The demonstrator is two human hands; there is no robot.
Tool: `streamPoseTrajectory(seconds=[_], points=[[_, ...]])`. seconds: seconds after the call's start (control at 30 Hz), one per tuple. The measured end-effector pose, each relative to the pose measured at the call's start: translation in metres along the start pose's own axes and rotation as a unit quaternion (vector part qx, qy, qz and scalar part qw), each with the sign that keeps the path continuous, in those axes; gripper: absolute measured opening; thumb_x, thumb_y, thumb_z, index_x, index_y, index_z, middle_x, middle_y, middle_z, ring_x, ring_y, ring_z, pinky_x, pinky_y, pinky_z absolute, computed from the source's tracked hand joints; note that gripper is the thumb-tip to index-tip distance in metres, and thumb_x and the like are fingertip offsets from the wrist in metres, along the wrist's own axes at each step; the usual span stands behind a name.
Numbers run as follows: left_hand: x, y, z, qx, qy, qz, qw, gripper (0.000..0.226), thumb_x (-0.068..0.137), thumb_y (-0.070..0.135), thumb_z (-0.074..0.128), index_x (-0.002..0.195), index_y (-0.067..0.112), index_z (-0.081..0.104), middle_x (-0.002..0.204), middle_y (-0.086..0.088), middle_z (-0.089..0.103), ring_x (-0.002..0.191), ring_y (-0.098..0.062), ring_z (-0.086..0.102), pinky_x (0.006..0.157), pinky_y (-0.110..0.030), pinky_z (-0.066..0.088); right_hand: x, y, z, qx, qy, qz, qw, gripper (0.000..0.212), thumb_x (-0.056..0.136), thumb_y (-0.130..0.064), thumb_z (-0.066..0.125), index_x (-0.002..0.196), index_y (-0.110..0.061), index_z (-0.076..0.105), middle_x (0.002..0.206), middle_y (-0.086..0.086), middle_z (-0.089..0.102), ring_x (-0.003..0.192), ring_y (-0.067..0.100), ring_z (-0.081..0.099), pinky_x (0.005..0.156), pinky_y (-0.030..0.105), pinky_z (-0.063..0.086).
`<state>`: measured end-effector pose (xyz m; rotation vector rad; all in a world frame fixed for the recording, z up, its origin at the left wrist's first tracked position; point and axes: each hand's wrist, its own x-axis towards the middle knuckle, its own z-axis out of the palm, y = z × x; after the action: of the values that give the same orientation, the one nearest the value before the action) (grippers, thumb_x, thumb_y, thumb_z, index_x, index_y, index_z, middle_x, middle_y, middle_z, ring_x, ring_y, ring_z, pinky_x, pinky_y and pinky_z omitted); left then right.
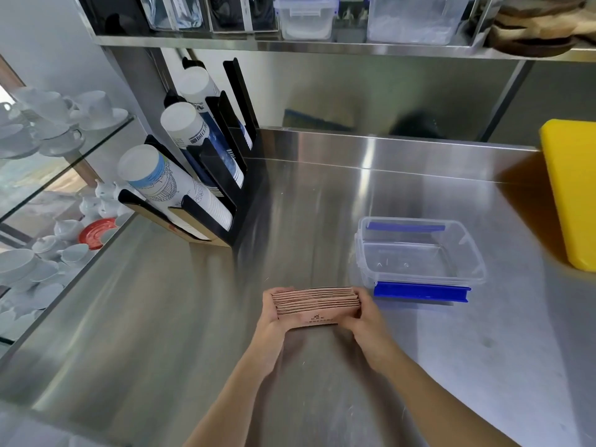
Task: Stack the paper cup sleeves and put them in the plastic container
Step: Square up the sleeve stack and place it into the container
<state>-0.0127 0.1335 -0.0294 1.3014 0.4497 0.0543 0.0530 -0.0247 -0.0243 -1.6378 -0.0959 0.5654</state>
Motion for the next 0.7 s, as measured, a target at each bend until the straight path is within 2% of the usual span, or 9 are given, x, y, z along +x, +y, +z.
streamPoseTrajectory(seconds=[0.07,0.17,0.23,0.27,0.33,0.43,0.5,0.63,0.7], points=[[-0.001,-0.005,0.008,-0.037,0.031,0.008,0.999,0.045,0.064,0.026,0.074,0.102,0.022,0.051,0.103,-0.007,0.068,0.095,-0.021,0.066,0.086,-0.038,0.05,-0.002,0.001,0.005,0.076,0.012,-0.003,0.997,0.034,0.074,-0.008,0.07,0.1,-0.024,0.056,0.107,0.005,0.066,0.102,0.019,0.061,0.093,0.034,0.046],[0.0,-0.01,0.019,-0.059,0.084,0.015,0.995,0.028,0.074,0.045,0.066,0.091,0.026,0.055,0.099,-0.009,0.068,0.093,-0.023,0.066,0.084,-0.041,0.052,-0.001,-0.001,0.01,0.185,0.036,0.02,0.982,0.022,0.068,-0.035,0.07,0.087,-0.027,0.063,0.095,0.002,0.071,0.096,0.02,0.064,0.085,0.033,0.047],[0.002,-0.011,0.025,-0.031,0.14,0.027,0.989,0.022,0.082,0.049,0.056,0.082,0.026,0.054,0.089,-0.003,0.068,0.085,-0.016,0.066,0.077,-0.033,0.05,0.003,-0.002,0.013,0.132,0.073,0.022,0.988,0.012,0.077,-0.04,0.064,0.081,-0.029,0.063,0.09,-0.003,0.069,0.092,0.014,0.062,0.08,0.029,0.046],[0.003,-0.012,0.027,-0.02,0.169,0.034,0.985,0.023,0.085,0.047,0.052,0.078,0.026,0.054,0.084,0.0,0.067,0.08,-0.013,0.065,0.074,-0.03,0.049,0.005,0.0,0.015,0.092,0.099,0.018,0.991,0.015,0.082,-0.042,0.059,0.078,-0.029,0.062,0.087,-0.006,0.067,0.09,0.011,0.061,0.076,0.026,0.044],[0.004,-0.012,0.029,-0.014,0.204,0.043,0.978,0.023,0.089,0.041,0.048,0.075,0.023,0.055,0.078,0.001,0.065,0.076,-0.014,0.062,0.071,-0.028,0.047,0.006,0.0,0.017,0.068,0.139,0.006,0.988,0.02,0.086,-0.04,0.055,0.073,-0.028,0.062,0.082,-0.009,0.065,0.086,0.008,0.059,0.071,0.023,0.042],[0.006,-0.01,0.031,-0.041,0.207,0.061,0.976,0.021,0.091,0.027,0.049,0.079,0.017,0.062,0.074,0.002,0.064,0.072,-0.012,0.061,0.062,-0.019,0.05,0.006,-0.001,0.018,0.079,0.153,-0.013,0.985,0.015,0.089,-0.026,0.054,0.078,-0.028,0.064,0.087,-0.009,0.065,0.089,0.007,0.058,0.072,0.02,0.042],[0.005,-0.009,0.032,-0.047,0.205,0.072,0.975,0.019,0.091,0.02,0.05,0.083,0.012,0.065,0.075,0.003,0.064,0.071,-0.009,0.061,0.06,-0.017,0.049,0.006,-0.002,0.022,0.088,0.169,-0.028,0.981,0.019,0.09,-0.019,0.052,0.081,-0.03,0.064,0.09,-0.013,0.063,0.09,0.003,0.055,0.073,0.018,0.041],[0.006,-0.005,0.032,-0.045,0.229,0.088,0.968,0.029,0.091,0.027,0.049,0.067,0.021,0.065,0.06,0.011,0.064,0.061,-0.001,0.06,0.054,-0.013,0.047,0.005,-0.006,0.035,0.131,0.214,-0.034,0.967,0.016,0.09,-0.022,0.053,0.082,-0.031,0.063,0.092,-0.014,0.062,0.09,0.003,0.055,0.076,0.02,0.043],[0.005,-0.004,0.031,-0.033,0.239,0.107,0.965,0.034,0.092,0.029,0.046,0.066,0.022,0.066,0.059,0.012,0.064,0.06,0.0,0.059,0.054,-0.01,0.046,0.004,-0.005,0.035,0.132,0.219,-0.041,0.966,0.012,0.09,-0.025,0.052,0.086,-0.031,0.061,0.093,-0.011,0.062,0.091,0.005,0.055,0.077,0.021,0.043]])
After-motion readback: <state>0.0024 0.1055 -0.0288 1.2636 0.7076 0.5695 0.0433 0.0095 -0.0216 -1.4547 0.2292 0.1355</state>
